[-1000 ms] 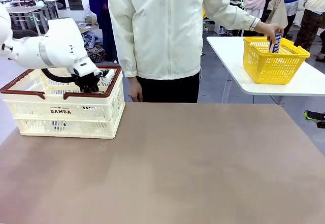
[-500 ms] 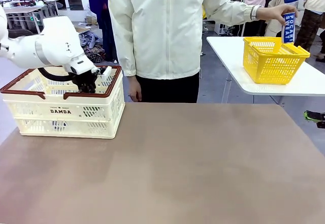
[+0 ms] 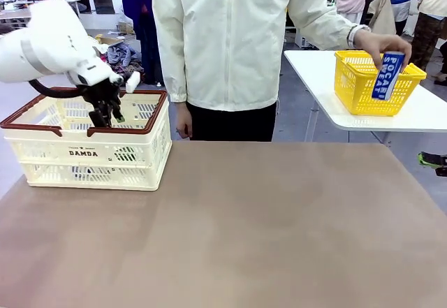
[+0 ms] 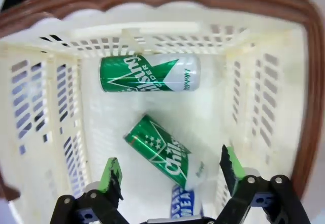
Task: Place the drinks into the Shopping basket.
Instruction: Pick up one drink and place it into the Shopping basket.
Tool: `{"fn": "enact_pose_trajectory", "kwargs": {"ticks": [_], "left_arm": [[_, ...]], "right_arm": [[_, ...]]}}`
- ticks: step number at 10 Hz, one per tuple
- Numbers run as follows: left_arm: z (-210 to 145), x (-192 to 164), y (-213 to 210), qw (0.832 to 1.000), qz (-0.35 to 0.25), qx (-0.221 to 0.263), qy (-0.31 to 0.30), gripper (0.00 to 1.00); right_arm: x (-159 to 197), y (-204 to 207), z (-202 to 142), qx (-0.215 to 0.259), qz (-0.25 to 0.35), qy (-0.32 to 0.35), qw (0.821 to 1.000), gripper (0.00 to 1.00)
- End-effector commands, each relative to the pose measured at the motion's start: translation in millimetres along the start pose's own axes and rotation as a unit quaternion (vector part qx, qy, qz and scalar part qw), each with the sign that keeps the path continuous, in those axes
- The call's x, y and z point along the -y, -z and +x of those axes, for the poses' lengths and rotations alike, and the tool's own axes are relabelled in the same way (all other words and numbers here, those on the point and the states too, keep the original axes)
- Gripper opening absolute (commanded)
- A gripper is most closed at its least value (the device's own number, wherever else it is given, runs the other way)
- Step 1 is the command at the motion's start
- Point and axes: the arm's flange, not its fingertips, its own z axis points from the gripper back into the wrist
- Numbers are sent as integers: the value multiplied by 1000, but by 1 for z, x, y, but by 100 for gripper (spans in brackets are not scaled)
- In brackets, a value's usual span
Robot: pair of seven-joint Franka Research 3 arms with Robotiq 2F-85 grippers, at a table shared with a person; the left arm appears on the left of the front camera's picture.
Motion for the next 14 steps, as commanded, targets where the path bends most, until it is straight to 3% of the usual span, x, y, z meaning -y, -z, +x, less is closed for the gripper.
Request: {"fn": "enact_pose_trajectory", "kwargs": {"ticks": [1, 5, 6, 8, 9, 10, 11, 12, 13, 14], "left_arm": [[-6, 39, -41, 999, 9, 31, 12, 100], [-2, 98, -106, 993, 20, 111, 43, 100], [-5, 114, -105, 990, 13, 140, 31, 100], [-33, 164, -87, 980, -22, 185, 73, 100], [-54, 189, -75, 972, -4, 229, 46, 100], [-76, 211, -64, 952, -7, 303, -28, 100], [-97, 227, -55, 898, -80, 409, -143, 100], [-122, 246, -41, 827, -87, 508, -225, 100], [-139, 262, -32, 778, -93, 566, -257, 100], [-151, 270, -25, 757, -95, 578, -288, 100]], "right_arm": [[-6, 0, 3, 6, 5, 4, 1000, 100], [-6, 0, 3, 6, 5, 4, 1000, 100], [-6, 0, 3, 6, 5, 4, 1000, 100], [-6, 0, 3, 6, 5, 4, 1000, 100], [-6, 0, 3, 6, 5, 4, 1000, 100], [-6, 0, 3, 6, 5, 4, 1000, 100], [-6, 0, 3, 6, 5, 4, 1000, 100], [-6, 0, 3, 6, 5, 4, 1000, 100], [-6, 0, 3, 6, 5, 4, 1000, 100], [-6, 0, 3, 6, 5, 4, 1000, 100]]}}
